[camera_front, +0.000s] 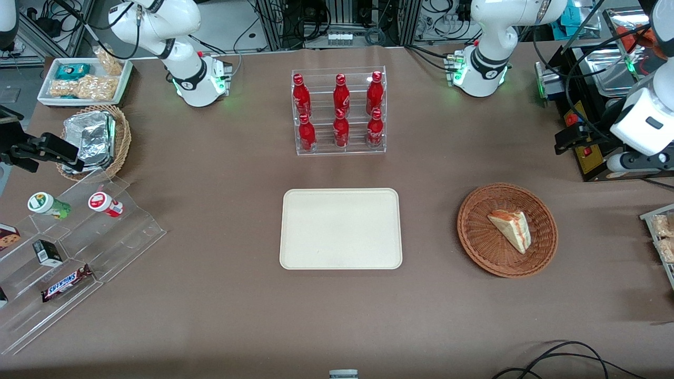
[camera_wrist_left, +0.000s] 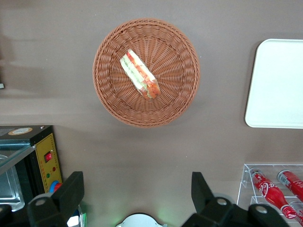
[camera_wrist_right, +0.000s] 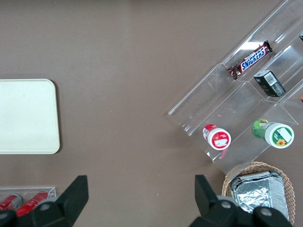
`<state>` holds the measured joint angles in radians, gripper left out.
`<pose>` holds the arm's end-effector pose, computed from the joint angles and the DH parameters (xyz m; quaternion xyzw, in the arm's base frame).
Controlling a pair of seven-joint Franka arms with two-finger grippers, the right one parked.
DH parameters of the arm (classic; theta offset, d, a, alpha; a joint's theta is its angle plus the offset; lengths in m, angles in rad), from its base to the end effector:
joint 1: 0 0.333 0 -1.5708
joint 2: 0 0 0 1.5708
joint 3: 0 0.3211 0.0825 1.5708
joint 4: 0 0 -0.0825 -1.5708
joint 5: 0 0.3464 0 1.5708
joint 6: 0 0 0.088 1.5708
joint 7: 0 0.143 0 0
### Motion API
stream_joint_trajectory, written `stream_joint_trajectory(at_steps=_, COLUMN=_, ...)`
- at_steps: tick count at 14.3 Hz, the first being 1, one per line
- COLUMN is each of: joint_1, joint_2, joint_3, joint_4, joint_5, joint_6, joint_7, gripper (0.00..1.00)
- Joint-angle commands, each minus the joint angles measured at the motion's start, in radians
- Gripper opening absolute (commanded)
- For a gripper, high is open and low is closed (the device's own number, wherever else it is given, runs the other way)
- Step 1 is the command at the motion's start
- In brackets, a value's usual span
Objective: Place sandwich from basket to tray
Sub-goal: 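Move the left gripper over the wicker basket toward the sandwich, then lower the left gripper and close it on the wrapped sandwich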
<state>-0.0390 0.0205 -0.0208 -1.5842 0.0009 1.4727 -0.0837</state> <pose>0.5056 -0.0300 0.5697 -0.9978 -0.0119 0.0658 0.0050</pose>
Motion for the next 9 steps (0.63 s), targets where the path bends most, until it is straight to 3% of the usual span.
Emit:
stream_joint_trajectory(at_steps=1, joint_1=-0.005, joint_2=0.053, joint_3=0.007, joint_4=-0.022, joint_5=0.005, joint_6=-0.003, joint_7=-0.005, gripper=1.0)
stream_joint_trajectory(at_steps=6, joint_1=0.013, joint_2=0.188, joint_3=0.015, joint_4=-0.118, joint_5=0.007, joint_6=0.2, joint_7=-0.007, gripper=1.0)
stream_joint_trajectory(at_steps=9, joint_1=0.028, joint_2=0.206, joint_3=0.016, joint_4=-0.276, joint_5=0.002, joint_6=0.471, joint_7=-0.033, gripper=1.0)
